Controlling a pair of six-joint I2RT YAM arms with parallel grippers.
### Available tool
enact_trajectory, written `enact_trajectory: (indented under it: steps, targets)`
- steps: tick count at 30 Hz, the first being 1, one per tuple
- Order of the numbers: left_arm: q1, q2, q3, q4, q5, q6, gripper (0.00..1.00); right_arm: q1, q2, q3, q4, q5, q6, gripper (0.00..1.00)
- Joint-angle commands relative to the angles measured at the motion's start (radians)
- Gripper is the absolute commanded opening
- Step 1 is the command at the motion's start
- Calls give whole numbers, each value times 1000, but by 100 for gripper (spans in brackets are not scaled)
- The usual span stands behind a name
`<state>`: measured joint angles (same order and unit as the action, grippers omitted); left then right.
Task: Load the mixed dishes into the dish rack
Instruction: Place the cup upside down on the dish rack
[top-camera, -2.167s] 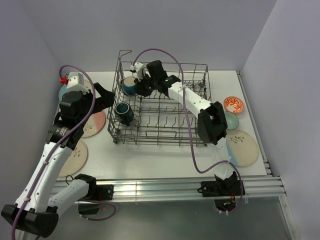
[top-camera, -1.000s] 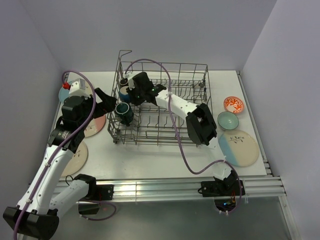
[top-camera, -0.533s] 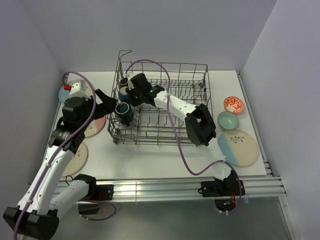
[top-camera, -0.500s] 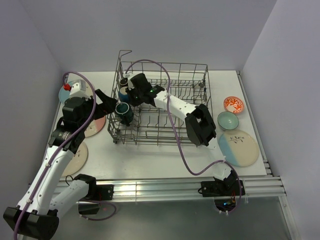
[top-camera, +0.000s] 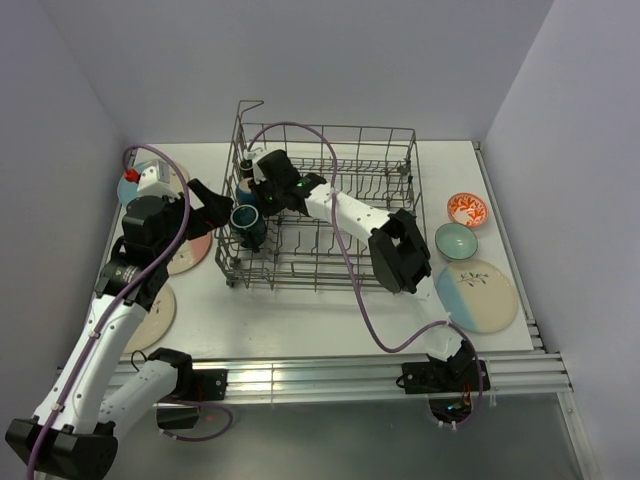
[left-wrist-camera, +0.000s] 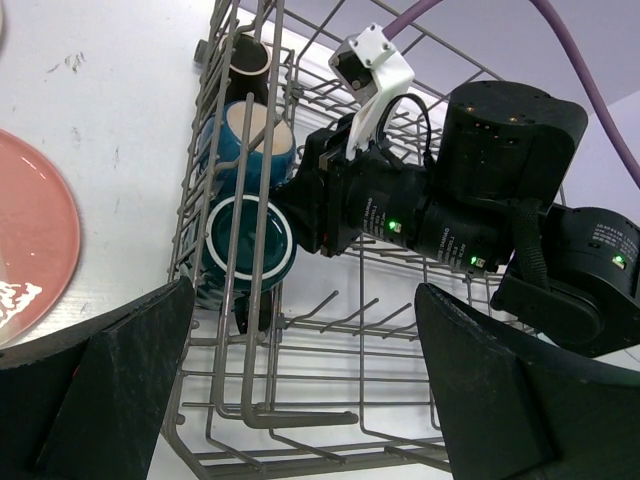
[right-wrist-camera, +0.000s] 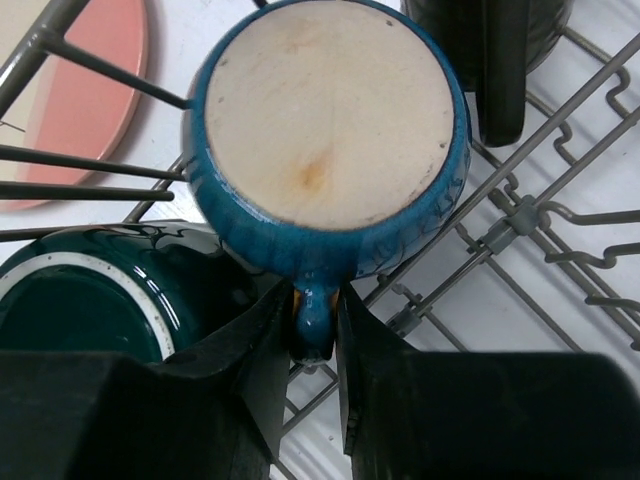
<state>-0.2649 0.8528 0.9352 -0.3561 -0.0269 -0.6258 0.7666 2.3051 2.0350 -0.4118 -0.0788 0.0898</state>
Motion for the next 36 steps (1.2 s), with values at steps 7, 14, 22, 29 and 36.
enact_trajectory:
  steps: [7, 14, 22, 29, 36]
  targets:
    - [6, -32, -21, 31, 10, -20, 99, 23, -55, -19, 94, -6, -24, 39]
    - [6, -47, -27, 26, 7, -26, 99, 22, -96, -41, 99, 4, -35, 42]
    - [6, -54, 7, -7, -24, -20, 99, 0, -225, -122, 111, -13, -122, 53]
    - [4, -12, 56, -27, -31, -31, 99, -32, -322, -157, 78, -67, -176, 56]
    - [70, 95, 163, -135, -84, -84, 98, -159, -485, -191, -62, -475, -410, 60]
